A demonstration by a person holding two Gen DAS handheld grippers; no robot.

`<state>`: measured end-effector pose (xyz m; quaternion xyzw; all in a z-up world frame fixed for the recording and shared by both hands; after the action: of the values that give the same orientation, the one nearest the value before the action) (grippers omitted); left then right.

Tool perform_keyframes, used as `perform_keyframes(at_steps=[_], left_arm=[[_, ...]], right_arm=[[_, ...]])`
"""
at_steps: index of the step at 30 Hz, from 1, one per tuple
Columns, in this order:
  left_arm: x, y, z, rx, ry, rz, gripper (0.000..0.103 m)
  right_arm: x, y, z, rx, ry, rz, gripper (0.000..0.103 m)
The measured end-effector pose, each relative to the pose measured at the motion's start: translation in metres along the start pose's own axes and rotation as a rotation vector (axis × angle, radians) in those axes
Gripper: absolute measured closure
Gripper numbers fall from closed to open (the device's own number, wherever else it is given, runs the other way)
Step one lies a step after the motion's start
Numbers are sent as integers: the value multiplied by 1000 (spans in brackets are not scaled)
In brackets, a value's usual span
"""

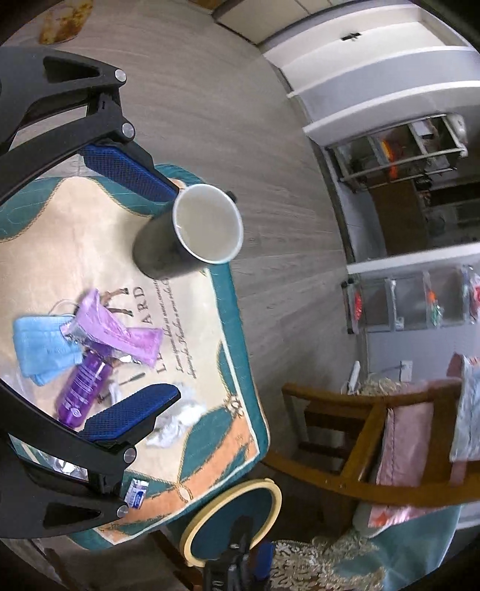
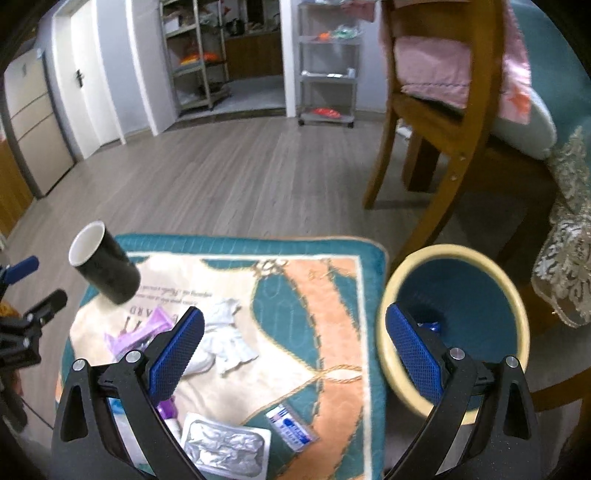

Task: Collect trash
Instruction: 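Move both tools back over the trash on the rug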

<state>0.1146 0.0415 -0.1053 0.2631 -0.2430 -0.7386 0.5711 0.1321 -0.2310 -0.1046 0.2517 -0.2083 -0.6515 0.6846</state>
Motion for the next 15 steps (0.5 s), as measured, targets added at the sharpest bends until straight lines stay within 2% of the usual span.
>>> perform_keyframes(at_steps=[7,15], left_arm=[[7,-15,-21,-64,-56,-2,6],[25,-43,-54,-183,-90,-64,6]], right_arm=[[-18,-10,-31,-72,12,41,5],[-19,-13,-58,-130,55,-36,5]])
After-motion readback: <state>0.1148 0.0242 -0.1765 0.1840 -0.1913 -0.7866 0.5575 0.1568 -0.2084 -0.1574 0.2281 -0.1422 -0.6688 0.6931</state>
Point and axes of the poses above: each gripper's, at about its wrist camera, not at the fingertips, and z roughly against the way its jaws point, x to its right, y to its top, the point moved 8 cm from there along -z, roughly the way its jaws point, and after that the axes turned 2 degrees about -x, right-handed, at the moved point
